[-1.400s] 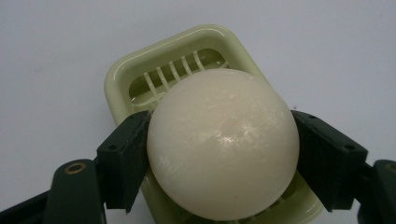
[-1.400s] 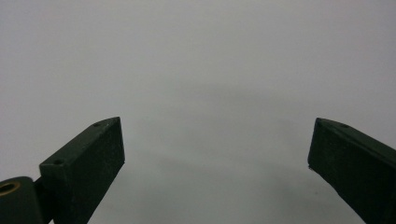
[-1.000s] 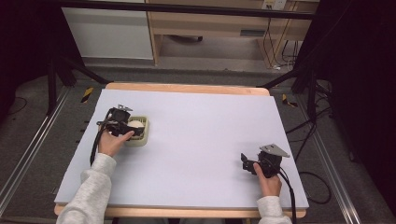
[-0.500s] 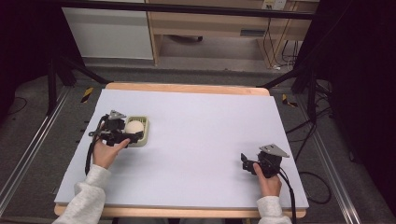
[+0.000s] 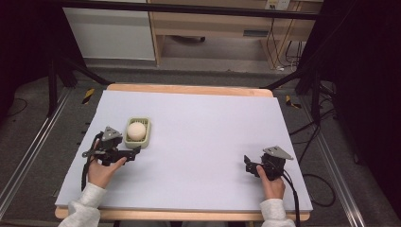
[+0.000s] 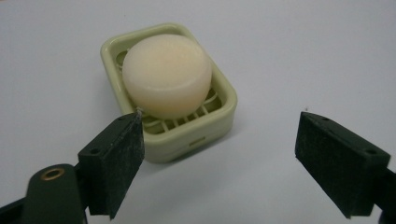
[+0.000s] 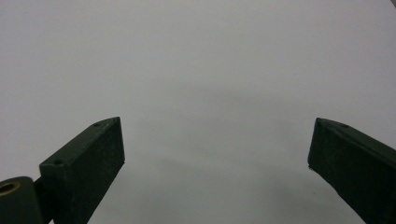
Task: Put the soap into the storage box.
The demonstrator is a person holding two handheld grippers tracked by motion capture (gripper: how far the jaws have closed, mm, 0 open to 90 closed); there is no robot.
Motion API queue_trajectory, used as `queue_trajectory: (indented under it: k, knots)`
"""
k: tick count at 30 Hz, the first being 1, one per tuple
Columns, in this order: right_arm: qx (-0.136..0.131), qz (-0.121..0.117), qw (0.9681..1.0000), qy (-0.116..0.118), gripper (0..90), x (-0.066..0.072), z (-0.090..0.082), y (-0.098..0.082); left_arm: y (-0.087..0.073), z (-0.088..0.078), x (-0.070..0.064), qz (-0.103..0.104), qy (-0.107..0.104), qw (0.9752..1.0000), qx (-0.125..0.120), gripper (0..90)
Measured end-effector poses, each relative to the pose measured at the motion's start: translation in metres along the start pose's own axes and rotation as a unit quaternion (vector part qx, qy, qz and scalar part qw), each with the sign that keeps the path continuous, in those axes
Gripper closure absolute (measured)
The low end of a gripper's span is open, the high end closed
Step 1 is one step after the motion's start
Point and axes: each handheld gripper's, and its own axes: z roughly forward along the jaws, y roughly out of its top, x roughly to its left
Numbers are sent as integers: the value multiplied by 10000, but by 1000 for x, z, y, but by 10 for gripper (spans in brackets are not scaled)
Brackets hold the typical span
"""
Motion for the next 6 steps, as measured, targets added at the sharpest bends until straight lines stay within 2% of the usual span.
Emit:
queue_trajectory:
  k: [5,6]
  knots:
    - [-17,-23,10000,2,40,0,0,0,-21,-12,4,-101,180,9998,-80,147]
    - [-17,-23,10000,2,40,0,0,0,-21,-12,4,-101,180,9998,-80,147]
